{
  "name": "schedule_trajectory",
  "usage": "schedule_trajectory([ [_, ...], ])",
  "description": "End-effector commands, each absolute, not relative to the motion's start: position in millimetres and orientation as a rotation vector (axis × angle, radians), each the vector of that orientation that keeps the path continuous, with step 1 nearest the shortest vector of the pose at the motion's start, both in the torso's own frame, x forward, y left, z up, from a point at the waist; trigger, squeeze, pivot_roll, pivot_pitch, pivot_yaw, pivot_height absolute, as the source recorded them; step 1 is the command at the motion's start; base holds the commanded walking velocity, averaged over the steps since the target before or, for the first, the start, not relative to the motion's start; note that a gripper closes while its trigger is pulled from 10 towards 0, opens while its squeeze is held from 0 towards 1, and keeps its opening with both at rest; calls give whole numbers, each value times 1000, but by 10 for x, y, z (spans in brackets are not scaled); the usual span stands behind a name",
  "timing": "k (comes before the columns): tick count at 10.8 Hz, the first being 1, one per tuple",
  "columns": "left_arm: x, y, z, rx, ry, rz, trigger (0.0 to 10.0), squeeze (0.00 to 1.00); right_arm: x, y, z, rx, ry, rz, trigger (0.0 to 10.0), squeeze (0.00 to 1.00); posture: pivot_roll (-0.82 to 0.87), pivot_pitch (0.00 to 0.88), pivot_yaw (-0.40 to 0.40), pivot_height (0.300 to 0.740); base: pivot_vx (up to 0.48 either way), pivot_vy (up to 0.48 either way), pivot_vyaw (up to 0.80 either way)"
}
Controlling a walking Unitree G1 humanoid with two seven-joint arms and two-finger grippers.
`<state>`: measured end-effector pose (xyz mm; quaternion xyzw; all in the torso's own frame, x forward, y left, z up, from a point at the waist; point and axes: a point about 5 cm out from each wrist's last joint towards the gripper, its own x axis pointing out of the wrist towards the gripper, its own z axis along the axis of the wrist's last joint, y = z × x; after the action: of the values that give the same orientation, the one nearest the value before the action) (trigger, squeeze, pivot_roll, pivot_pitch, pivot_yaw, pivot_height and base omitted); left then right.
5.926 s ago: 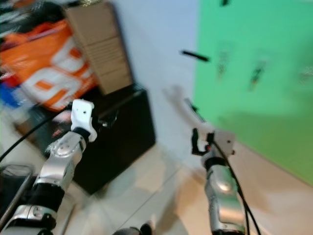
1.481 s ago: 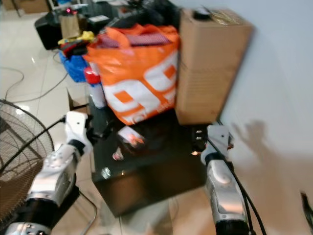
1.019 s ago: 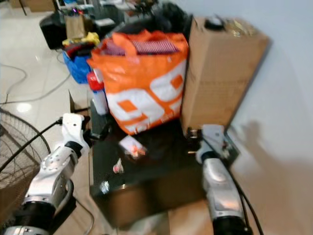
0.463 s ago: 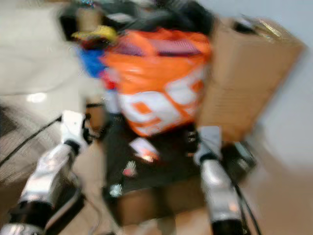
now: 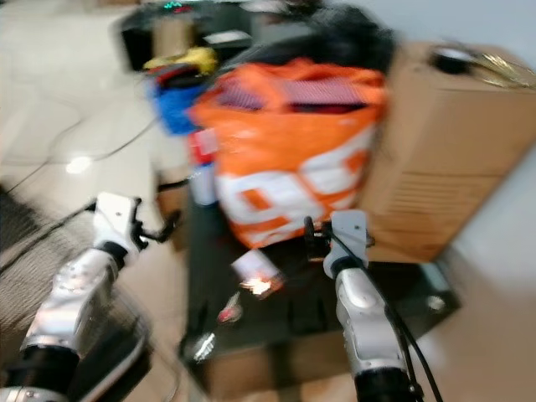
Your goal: Hang keys on a hook
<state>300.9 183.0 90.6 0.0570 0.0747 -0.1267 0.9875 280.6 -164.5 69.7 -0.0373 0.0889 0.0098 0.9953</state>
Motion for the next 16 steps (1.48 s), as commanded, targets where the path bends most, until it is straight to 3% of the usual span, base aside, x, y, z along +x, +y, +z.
schedule_trajectory([
  [1, 3011, 1754, 909, 114, 145, -274, 10000, 639, 2789, -1704, 677, -76, 190, -7, 10000, 1000, -36, 0, 9, 740, 428, 0, 0],
  [3, 3017, 1738, 901, 111, 146, -278, 10000, 624, 2757, -1700, 663, -92, 196, 4, 10000, 1000, -50, 0, 22, 740, 362, 0, 0],
  [7, 2962, 1755, 852, 131, 157, -326, 10000, 608, 2750, -1787, 645, -101, 205, -16, 10000, 1000, -46, 0, 14, 740, 0, 0, 0],
  [11, 2961, 1742, 831, 120, 144, -294, 10000, 600, 2760, -1713, 645, -119, 204, 28, 10000, 1000, -44, 0, 6, 740, 0, 0, 0],
  [16, 2918, 1734, 786, 93, 153, -282, 10000, 580, 2769, -1708, 629, -136, 224, 58, 10000, 1000, -38, 0, -10, 740, 0, -341, 335],
])
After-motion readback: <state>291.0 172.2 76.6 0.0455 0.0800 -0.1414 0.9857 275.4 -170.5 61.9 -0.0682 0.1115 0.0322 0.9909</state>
